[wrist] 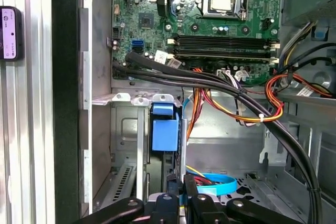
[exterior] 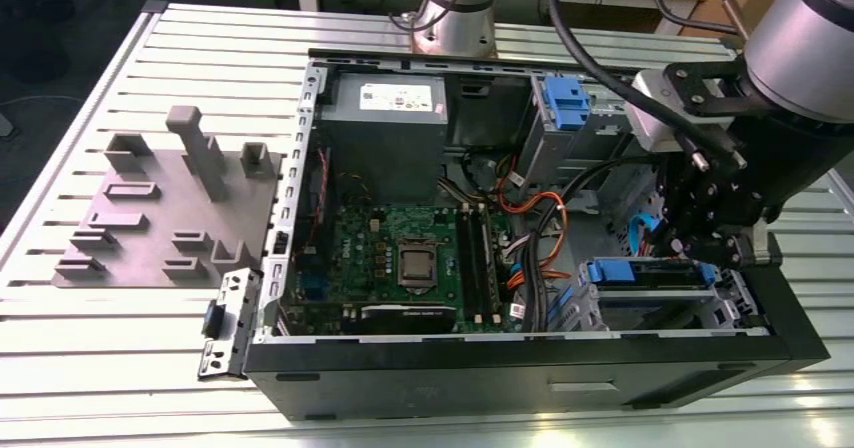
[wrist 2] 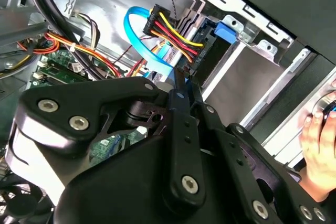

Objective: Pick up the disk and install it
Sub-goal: 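Insert the second disk wire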

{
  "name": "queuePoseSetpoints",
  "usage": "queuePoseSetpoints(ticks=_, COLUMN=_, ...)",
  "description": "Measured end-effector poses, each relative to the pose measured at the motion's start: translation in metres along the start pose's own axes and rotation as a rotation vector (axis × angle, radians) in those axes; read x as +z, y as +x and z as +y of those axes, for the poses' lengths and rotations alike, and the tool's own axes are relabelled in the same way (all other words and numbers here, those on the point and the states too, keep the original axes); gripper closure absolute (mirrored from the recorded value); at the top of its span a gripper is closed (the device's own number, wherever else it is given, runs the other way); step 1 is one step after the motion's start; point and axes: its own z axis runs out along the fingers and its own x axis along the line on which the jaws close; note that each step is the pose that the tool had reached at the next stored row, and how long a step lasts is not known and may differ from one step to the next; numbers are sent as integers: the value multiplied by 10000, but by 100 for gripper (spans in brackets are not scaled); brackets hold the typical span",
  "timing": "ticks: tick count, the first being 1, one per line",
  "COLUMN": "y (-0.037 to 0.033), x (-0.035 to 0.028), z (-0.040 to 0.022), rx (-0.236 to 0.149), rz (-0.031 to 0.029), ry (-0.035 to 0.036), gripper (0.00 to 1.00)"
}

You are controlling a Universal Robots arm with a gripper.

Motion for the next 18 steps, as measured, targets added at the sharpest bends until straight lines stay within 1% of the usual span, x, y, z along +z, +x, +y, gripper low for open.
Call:
queuePoseSetpoints(ticks=2, y=2, x=5, z=20, rx=-21, rz=2, ry=52, gripper=84)
queuePoseSetpoints(ticks=4, y=3, x=13, z=36, rx=-35, rz=1, ry=85, gripper=84)
queuePoseSetpoints(ticks=10, y=21, x=56, z=46, rx=-42, rz=3, ry=184, gripper=84)
queuePoseSetpoints(ticks=15, y=49, x=71, z=48, rx=-39, rz=2, ry=194, gripper=84)
queuePoseSetpoints(ticks=18, y=53, x=81, z=48, rx=-35, rz=3, ry=194, gripper=84)
